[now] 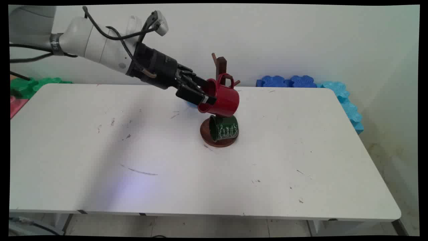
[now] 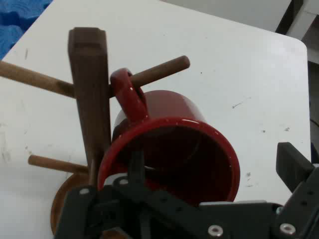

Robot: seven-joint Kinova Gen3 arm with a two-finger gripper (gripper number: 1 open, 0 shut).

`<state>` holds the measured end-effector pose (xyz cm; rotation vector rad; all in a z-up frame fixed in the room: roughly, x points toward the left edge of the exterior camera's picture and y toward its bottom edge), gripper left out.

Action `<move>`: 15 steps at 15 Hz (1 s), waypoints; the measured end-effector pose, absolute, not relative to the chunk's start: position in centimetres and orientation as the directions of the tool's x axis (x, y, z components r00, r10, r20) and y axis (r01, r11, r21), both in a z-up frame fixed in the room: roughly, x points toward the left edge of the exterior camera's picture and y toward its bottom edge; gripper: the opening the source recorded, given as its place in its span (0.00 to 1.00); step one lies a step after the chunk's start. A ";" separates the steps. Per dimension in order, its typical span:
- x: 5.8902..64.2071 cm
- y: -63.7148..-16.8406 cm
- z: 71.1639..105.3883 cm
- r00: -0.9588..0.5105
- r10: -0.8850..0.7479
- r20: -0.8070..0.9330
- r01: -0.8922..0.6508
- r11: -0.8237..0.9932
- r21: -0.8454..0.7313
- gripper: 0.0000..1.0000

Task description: Pick up the red mug from the rack

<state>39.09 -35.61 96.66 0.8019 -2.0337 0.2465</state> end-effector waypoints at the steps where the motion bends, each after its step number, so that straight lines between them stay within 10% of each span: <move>1: 39.1 -35.6 96.7 -0.374 -0.450 0.811 -0.630 0.765 0.135 1.00; 15: 37.6 -34.3 96.3 -0.268 -0.610 0.746 -0.686 0.664 0.297 1.00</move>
